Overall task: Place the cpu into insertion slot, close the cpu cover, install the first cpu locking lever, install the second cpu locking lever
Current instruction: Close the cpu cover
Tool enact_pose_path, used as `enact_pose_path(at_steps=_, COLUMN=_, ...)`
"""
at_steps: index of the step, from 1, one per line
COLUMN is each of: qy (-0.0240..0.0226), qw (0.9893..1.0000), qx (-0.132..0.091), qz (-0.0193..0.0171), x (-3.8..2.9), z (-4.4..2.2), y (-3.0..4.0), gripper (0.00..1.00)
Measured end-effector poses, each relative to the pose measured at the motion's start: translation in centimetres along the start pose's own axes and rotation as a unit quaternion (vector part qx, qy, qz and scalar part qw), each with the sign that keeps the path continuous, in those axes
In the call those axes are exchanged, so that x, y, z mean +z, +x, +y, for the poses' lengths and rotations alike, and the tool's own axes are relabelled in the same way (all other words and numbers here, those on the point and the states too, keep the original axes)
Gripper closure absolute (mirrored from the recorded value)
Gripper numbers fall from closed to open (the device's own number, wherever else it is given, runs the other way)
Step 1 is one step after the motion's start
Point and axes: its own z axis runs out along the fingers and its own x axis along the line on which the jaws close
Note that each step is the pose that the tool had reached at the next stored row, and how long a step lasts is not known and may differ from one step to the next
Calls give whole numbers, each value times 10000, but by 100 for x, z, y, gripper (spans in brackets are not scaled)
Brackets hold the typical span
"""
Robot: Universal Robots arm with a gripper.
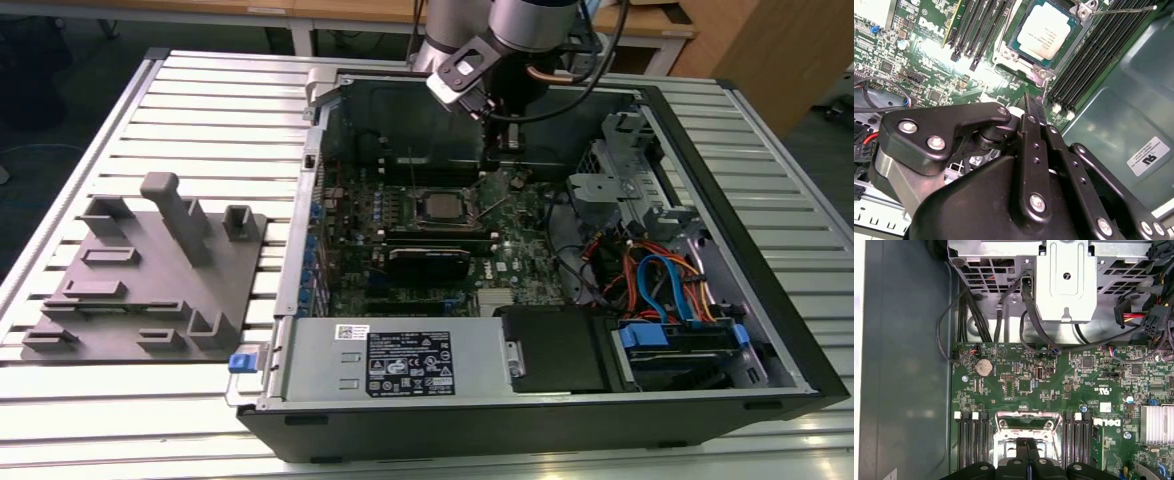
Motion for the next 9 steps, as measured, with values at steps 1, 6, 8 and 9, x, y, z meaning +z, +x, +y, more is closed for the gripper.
enact_pose_path(at_steps=1, qy=0, qw=10000, qx=0, qz=0, x=0, z=4, y=0, gripper=89)
enact_pose_path(at_steps=6, qy=0, qw=10000, qx=0, qz=1, x=1, z=31, y=0, gripper=89)
enact_pose_path(at_steps=8, qy=0, qw=10000, qx=0, qz=1, x=1, z=35, y=0, gripper=89)
enact_pose_path(at_steps=9, qy=0, qw=10000, qx=0, qz=0, x=1, z=39, y=0, gripper=89)
